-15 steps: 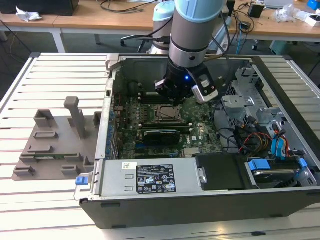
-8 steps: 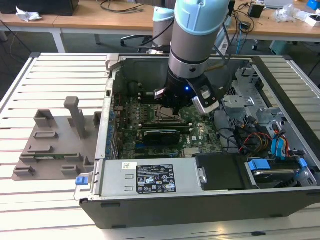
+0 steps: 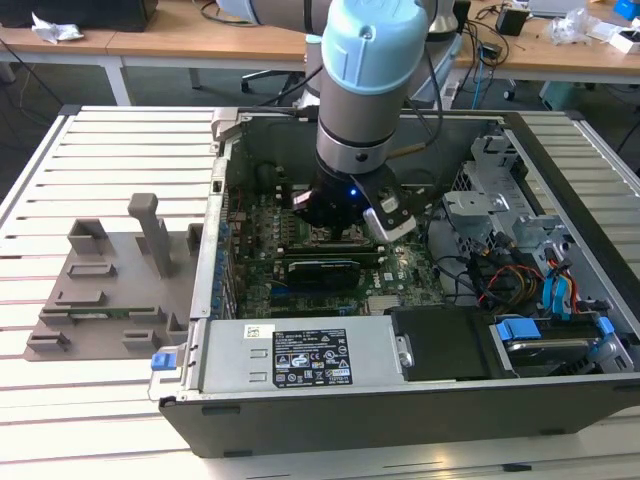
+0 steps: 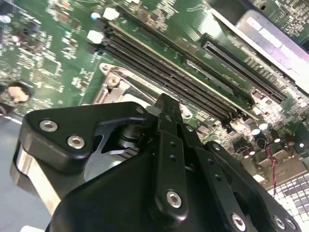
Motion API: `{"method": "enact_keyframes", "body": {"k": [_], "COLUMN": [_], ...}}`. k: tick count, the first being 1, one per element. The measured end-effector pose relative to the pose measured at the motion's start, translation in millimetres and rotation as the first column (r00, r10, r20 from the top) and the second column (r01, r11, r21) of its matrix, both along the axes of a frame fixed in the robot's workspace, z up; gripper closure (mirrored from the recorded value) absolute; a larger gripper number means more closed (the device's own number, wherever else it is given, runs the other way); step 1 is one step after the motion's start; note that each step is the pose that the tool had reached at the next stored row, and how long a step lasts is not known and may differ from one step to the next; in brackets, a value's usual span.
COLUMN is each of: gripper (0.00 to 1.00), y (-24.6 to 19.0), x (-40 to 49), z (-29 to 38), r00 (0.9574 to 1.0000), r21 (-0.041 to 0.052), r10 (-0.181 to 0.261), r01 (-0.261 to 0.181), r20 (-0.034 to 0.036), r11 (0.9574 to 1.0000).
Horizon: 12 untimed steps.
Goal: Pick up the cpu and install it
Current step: 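Install the second cpu locking lever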
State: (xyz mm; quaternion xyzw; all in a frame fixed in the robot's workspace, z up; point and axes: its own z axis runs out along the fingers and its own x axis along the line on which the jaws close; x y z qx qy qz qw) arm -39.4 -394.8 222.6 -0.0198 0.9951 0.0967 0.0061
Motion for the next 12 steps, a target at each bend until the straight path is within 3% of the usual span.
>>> {"method": "enact_keyframes", "body": {"k": [5, 12], "gripper": [0.89, 0.89], "y": [-1.3, -1.0], "x": [-12.7, -32.5], "z": [-11.0, -17.3], "r00": [1.0000, 1.0000], "r21": [0.0010, 0.0047], "r10": [0.000, 0.000], "r01": [0.000, 0.000], "r20": [0.0000, 0.0000], "r11": [1.0000, 1.0000]}}
